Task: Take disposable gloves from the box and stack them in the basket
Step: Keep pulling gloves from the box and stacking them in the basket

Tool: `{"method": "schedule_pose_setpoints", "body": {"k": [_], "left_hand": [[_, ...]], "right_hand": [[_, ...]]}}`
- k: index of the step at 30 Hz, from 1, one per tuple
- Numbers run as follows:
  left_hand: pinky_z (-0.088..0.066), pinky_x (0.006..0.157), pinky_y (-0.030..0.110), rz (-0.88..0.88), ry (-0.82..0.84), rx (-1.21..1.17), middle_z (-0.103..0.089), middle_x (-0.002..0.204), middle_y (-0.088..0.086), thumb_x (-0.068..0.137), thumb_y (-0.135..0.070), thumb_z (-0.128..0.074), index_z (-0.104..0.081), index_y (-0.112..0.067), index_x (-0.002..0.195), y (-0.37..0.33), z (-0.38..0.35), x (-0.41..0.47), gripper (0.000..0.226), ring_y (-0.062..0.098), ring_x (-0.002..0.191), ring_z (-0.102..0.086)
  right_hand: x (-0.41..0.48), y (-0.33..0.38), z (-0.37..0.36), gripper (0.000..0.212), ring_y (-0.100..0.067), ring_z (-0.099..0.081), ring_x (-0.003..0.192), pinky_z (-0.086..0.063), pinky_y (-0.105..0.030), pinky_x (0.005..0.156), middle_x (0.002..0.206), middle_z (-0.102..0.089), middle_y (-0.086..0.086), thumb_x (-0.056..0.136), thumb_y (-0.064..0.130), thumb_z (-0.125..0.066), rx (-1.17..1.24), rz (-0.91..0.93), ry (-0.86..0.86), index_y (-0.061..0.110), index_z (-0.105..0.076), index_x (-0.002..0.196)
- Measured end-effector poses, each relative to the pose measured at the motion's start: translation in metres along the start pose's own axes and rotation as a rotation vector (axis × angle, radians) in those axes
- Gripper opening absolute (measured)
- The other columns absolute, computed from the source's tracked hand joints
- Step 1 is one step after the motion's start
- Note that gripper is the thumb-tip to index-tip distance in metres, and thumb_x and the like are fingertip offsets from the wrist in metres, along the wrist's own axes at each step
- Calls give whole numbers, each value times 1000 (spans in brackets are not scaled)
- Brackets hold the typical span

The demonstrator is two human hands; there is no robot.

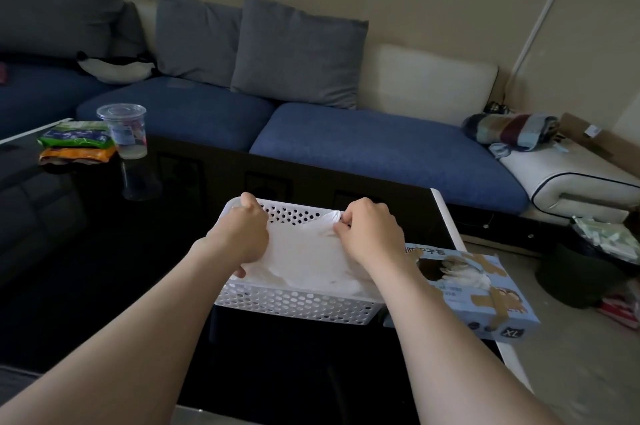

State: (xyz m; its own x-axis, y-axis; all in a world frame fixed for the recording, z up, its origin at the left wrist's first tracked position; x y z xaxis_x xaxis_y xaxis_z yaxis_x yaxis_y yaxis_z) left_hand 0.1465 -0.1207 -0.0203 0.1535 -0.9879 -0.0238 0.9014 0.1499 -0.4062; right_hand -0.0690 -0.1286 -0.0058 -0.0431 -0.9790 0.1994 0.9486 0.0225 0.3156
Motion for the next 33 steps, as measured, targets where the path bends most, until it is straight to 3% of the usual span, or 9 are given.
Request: {"method": "schedule_pose_setpoints", "body": {"k": [4,8,13,16,18,21,23,27,33], "left_hand": [[-48,64,39,10,-57,102,-45,77,6,103,-8,-46,-35,1,132,3,-5,2,32,30,75,-60],[-55,73,39,32,-3,357,-59,121,11,103,-11,-50,-33,-2,147,-7,3,-11,48,31,100,-66],[-52,85,38,-132,-63,477,-61,126,5,96,-8,-63,-57,-18,128,-37,17,-16,35,28,118,-58],[-53,96,40,-305,138,343,-58,129,1,97,-3,-59,-60,-23,122,-40,-1,-18,31,24,116,-57],[-51,99,43,-298,322,291,-51,130,-1,102,-25,-62,-51,-27,131,-35,-15,-20,32,25,113,-58],[-49,102,51,-263,412,265,-42,132,1,99,-59,-57,-31,-42,144,-34,-20,-22,55,27,108,-61],[-48,104,51,-265,434,271,-38,141,3,97,-68,-54,-24,-48,149,-36,-21,-21,63,28,109,-62],[-42,109,49,-232,515,277,-37,152,4,96,-71,-52,-19,-53,154,-36,-24,-23,70,28,118,-58],[-47,96,41,-265,435,220,-47,134,1,99,-51,-63,-30,-34,151,-46,-22,-24,64,23,110,-58]], "right_hand": [[-7,5,22,14,-18,-65,82,-50,-32,64,99,-68,0,103,33,-68,19,32,-13,20,-74,104],[-21,12,37,26,-16,-62,85,-52,-31,68,98,-55,7,85,34,-79,-14,62,185,24,-70,107],[-29,11,34,48,-22,-63,97,-58,-38,80,122,-52,0,82,1,-77,-101,102,343,23,-64,123],[-28,10,35,45,-24,-63,107,-57,-37,83,127,-58,-4,89,-9,-69,-106,156,255,21,-69,122],[-27,10,37,39,-22,-64,106,-56,-35,80,126,-61,-3,92,-8,-67,-131,181,211,21,-73,118],[-30,14,42,12,-18,-67,95,-59,-36,76,111,-66,1,94,19,-76,16,195,225,26,-76,104],[-34,16,42,28,-17,-67,90,-56,-32,69,107,-59,6,86,40,-87,93,172,382,26,-76,108],[-39,8,30,50,-23,-68,91,-62,-36,74,120,-54,-1,81,31,-94,-128,155,614,30,-69,124],[-40,6,28,47,-25,-70,89,-64,-40,73,117,-54,-3,83,22,-92,-66,194,612,28,-68,122]]}}
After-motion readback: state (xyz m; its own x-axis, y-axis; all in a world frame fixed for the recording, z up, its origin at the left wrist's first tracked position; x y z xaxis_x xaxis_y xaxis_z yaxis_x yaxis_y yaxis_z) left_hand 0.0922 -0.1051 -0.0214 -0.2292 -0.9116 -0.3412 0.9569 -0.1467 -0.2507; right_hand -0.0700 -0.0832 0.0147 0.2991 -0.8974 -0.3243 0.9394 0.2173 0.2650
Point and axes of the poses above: each hand's wrist, its own x-axis towards the middle knuckle, its own z-axis out of the back of the hand, y = z × x, the point moved 4 cm from there along x, towards the middle knuckle
